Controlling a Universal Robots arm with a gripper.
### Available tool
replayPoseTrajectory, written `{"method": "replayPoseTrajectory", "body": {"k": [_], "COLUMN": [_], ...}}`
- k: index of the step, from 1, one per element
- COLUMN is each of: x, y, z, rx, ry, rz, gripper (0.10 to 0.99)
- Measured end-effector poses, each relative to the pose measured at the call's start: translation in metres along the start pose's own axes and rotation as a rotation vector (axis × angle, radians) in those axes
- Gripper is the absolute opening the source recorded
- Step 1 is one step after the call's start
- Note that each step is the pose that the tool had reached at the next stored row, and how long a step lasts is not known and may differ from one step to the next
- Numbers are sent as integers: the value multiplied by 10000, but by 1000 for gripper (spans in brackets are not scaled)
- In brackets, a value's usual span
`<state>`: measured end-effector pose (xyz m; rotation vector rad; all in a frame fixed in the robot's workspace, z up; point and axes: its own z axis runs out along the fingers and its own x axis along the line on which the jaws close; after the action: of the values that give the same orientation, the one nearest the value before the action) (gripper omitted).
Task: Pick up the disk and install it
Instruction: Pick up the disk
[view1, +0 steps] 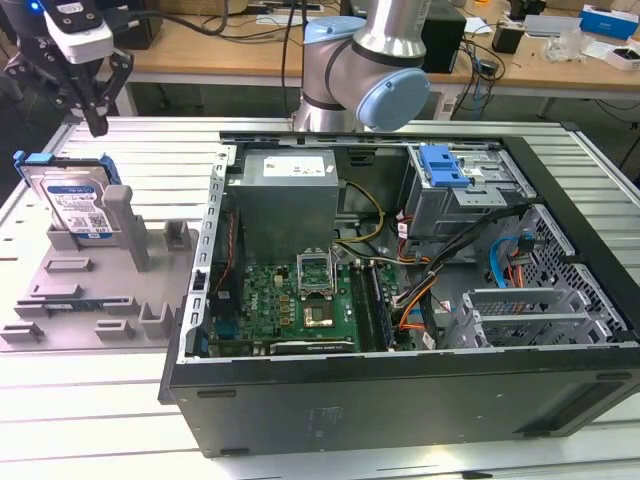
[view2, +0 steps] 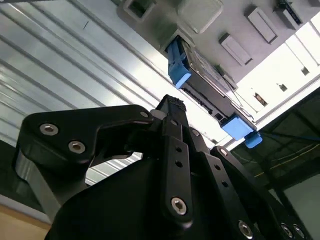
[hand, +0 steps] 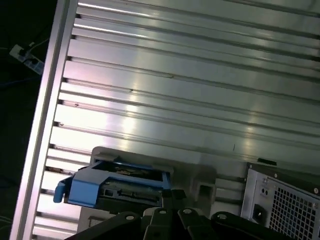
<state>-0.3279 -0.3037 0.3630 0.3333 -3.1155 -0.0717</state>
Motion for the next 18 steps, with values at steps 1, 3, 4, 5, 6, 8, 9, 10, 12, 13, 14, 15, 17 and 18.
{"method": "replayPoseTrajectory", "body": {"k": [1,3,4,5,6,8,9,10,12,13,14,15,17,18], "x": [0,0,0,0,0,0,1,0,-1,-1,0,0,0,0], "y": [0,0,0,0,0,0,0,0,0,0,1,1,1,1], "z": [0,0,0,0,0,0,-1,-1,0,0,2,3,5,6], "rx": [-4,-10,-13,-16,-20,-24,-24,-23,-16,7,26,32,41,44], "ry": [33,80,107,129,161,201,208,212,219,233,254,265,288,295], "rz": [-243,-594,-789,-960,-1188,-1528,-1625,-1704,-1822,-2004,-2368,-2592,-3033,-3206], "gripper": [114,169,235,294,357,416,475,541,541,541,541,541,541,541]}}
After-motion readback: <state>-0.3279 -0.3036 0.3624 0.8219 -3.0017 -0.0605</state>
